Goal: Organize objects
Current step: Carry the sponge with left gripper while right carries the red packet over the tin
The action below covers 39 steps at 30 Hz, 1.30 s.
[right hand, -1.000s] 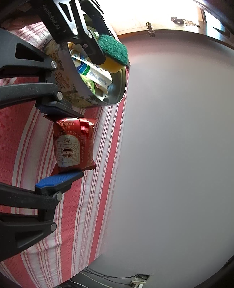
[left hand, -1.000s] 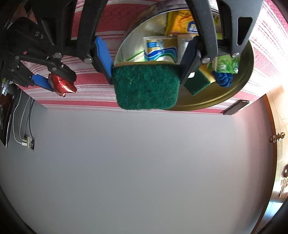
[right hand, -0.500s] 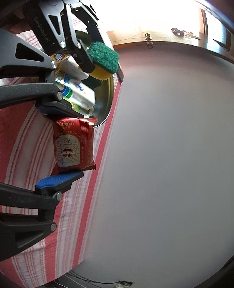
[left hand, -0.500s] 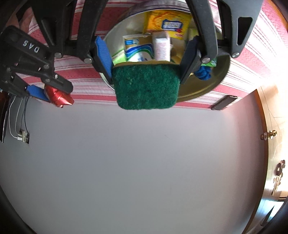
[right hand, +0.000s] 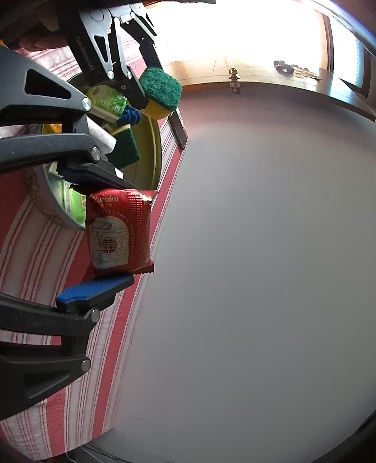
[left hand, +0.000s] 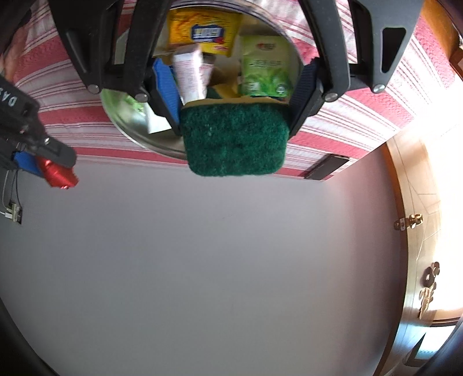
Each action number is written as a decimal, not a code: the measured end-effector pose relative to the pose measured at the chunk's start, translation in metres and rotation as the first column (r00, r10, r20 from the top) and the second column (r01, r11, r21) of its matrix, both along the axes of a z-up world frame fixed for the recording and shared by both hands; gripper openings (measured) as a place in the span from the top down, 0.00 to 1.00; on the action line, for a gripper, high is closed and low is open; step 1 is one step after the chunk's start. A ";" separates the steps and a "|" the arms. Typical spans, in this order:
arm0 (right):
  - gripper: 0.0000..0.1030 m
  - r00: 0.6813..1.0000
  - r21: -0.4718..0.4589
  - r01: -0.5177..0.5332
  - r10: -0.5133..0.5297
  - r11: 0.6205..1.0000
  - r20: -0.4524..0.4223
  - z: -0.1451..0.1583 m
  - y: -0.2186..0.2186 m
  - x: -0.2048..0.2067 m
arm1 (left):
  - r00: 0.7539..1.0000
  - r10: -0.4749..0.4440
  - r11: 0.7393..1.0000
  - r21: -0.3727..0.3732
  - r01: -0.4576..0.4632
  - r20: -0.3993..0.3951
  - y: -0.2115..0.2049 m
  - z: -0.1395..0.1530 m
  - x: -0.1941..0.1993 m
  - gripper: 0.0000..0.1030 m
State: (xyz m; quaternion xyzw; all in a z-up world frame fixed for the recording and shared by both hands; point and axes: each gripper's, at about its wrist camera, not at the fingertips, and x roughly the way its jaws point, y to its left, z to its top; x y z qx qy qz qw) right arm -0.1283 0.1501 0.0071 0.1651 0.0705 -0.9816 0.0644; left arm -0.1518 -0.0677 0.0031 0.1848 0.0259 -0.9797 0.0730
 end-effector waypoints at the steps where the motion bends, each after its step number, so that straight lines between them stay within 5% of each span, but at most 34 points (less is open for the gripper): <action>1: 0.44 1.000 0.001 -0.004 0.004 1.000 -0.001 0.002 -0.001 0.001 | 1.000 0.004 1.000 -0.002 -0.004 0.005 -0.002 -0.001 -0.002 0.33; 13: 0.44 0.999 0.026 -0.047 0.047 0.999 0.016 0.005 -0.025 -0.015 | 0.997 0.026 0.999 -0.028 -0.024 0.071 -0.014 -0.012 -0.019 0.33; 39: 0.44 0.978 0.088 -0.094 0.076 0.992 0.193 -0.022 -0.063 -0.095 | 0.976 0.002 0.997 -0.077 0.015 0.216 -0.032 -0.035 -0.058 0.32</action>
